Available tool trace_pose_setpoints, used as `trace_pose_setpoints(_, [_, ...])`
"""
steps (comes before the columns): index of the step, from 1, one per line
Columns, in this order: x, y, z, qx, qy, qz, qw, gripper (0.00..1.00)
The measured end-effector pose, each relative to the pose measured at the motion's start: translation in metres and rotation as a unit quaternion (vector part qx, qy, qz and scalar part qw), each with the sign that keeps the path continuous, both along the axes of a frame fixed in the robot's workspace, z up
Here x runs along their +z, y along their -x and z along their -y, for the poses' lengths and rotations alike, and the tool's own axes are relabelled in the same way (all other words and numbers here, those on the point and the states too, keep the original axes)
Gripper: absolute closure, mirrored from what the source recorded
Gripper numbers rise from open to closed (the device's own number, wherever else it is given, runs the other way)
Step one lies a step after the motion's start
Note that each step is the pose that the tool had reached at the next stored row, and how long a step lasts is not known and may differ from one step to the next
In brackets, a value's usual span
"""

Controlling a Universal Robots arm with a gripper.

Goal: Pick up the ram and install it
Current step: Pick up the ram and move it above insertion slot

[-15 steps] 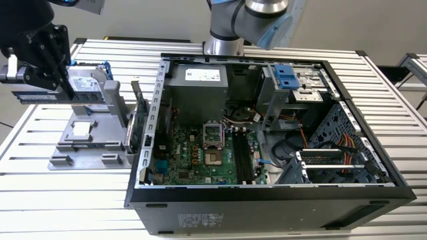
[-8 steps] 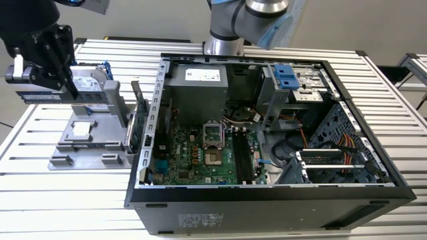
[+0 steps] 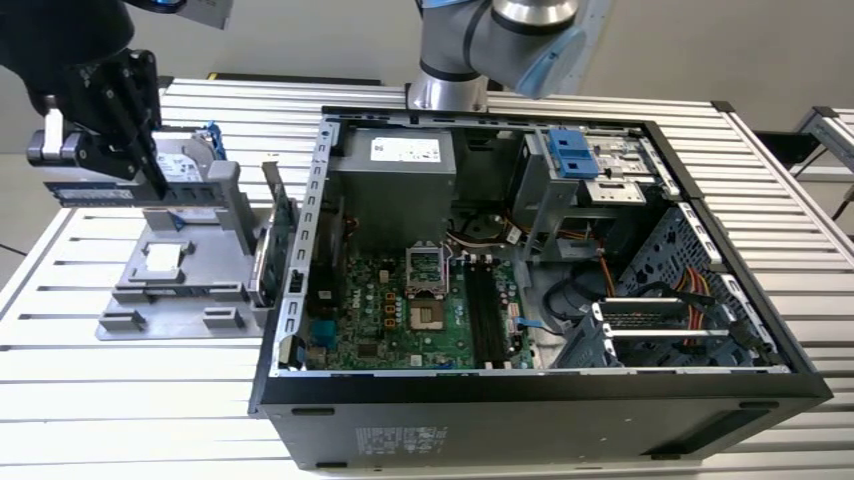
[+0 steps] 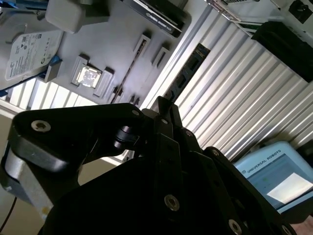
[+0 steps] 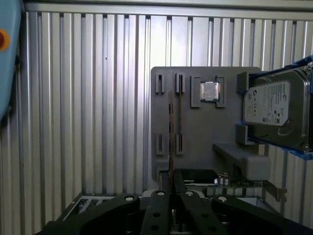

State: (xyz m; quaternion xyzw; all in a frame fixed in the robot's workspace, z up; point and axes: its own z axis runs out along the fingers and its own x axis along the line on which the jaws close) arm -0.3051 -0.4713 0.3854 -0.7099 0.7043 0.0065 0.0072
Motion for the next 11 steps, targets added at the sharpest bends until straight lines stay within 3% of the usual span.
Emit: trace_pose_setpoints(11, [0.0000, -0.0122, -0.0018, 0.000, 0.0000, 0.0000, 1.0000, 1.00])
